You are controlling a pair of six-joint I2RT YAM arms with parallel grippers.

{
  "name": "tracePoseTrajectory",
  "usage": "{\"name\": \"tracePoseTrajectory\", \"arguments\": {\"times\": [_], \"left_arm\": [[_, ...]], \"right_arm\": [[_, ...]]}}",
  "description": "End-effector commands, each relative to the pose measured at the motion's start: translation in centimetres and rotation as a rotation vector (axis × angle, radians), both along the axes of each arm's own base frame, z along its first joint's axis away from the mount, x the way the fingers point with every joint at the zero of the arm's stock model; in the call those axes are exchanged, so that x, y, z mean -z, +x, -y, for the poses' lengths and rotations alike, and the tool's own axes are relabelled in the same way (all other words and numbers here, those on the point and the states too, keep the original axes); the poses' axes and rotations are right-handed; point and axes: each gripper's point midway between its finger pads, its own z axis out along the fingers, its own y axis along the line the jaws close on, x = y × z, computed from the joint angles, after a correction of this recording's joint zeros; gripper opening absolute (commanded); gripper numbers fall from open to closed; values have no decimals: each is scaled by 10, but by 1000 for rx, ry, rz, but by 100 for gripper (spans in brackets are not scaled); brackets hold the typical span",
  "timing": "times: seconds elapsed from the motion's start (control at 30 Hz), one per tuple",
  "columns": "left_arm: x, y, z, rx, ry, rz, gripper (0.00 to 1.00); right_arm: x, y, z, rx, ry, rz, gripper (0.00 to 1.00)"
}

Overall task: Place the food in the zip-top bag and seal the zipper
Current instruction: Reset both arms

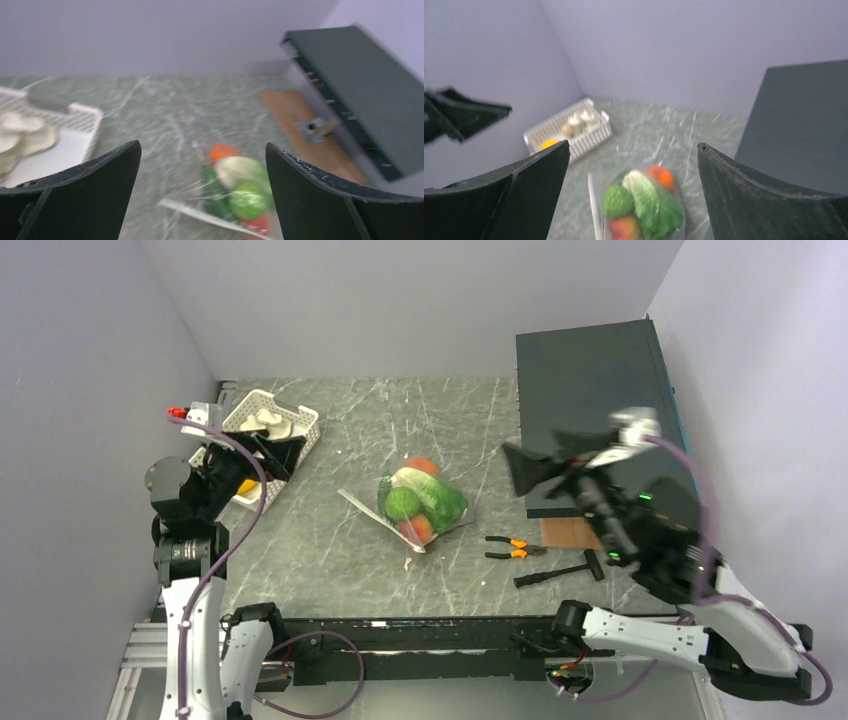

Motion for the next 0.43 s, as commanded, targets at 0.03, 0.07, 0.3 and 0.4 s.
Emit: {"name": "tracePoseTrajectory", "arguments": {"times": [0.03,0.07,0.3,0.4], "left_arm": [[-60,-58,50,282,-174,179,100],[-68,-66,52,293,-174,221,100],[-94,-101,51,242,-124,273,100],[-94,-110,50,222,-127,273,100]], "right_arm": [[-45,-8,70,170,141,109,100],[-46,-9,77,192,152,114,100],[-43,-7,102,298,198,99,100],[-30,4,119,461,153,51,100]]}}
